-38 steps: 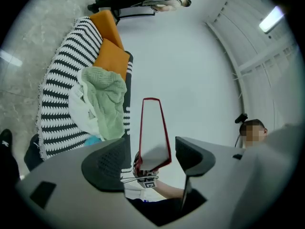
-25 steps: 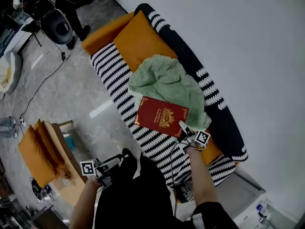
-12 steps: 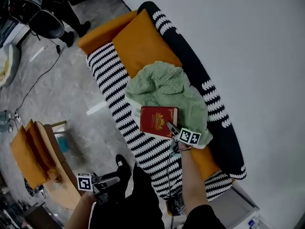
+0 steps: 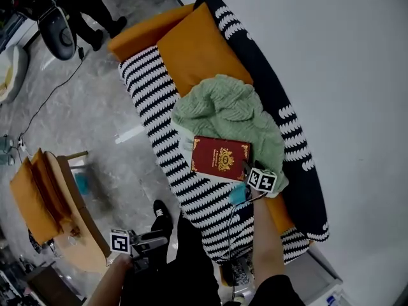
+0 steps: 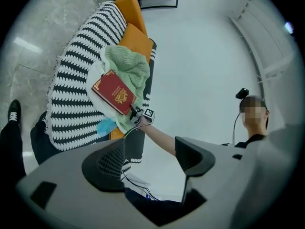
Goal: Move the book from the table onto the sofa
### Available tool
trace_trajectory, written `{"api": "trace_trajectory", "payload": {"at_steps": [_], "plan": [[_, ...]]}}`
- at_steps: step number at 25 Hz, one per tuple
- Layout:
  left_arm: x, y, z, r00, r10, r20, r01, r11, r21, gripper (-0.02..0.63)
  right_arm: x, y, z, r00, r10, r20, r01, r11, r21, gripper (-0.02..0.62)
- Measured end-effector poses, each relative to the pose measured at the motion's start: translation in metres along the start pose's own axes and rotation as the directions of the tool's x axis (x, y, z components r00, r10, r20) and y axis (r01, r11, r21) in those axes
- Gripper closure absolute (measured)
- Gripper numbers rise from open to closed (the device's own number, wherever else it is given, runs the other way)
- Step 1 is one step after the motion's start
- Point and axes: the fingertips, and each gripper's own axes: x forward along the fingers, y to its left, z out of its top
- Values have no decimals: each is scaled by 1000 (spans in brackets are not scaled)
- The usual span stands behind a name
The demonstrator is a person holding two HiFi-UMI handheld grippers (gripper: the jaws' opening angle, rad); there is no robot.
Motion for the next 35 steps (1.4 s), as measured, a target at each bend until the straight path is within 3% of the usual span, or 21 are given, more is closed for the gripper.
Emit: {"api": "trace_trajectory", "payload": {"at_steps": [4, 8, 12, 14, 16, 18, 19, 24, 31, 35], "plan": [[4, -4, 5, 1000, -19, 12, 19, 1000, 5, 284, -16, -2, -7, 1000, 30, -9, -30, 999, 25, 314], [10, -3, 12, 1000, -2, 13, 2, 1000, 26, 298, -35, 16, -25, 992, 118, -46, -113, 989, 101, 332], [17, -5, 14, 1000, -11, -9, 11, 999, 38, 335, -67, 39, -51, 982, 178, -61, -170, 977, 127, 424], [22, -11, 11, 999, -30, -24, 31, 999, 29, 398, -86, 55, -65, 970, 235, -61, -224, 963, 147, 549], [24, -15, 9, 999, -20, -40, 22, 998, 52, 494, -109, 75, -78, 948, 314, -56, -299, 935, 192, 588], [25, -17, 10, 998, 12, -61, -5, 994, 109, 576, -131, 95, -90, 924, 376, -72, -353, 910, 218, 588], [27, -20, 11, 997, 19, -74, -9, 990, 138, 587, -142, 104, -95, 915, 394, -90, -368, 904, 217, 588], [50, -52, 3, 988, -65, -139, 90, 978, 187, 595, -204, 138, -114, 873, 473, -116, -447, 873, 196, 588], [57, -83, 13, 982, -85, -169, 136, 937, 322, 595, -253, 204, -120, 838, 539, -85, -530, 841, 107, 588], [60, -92, 5, 979, -114, -170, 158, 949, 272, 595, -256, 226, -123, 834, 543, -98, -541, 840, 48, 588]]}}
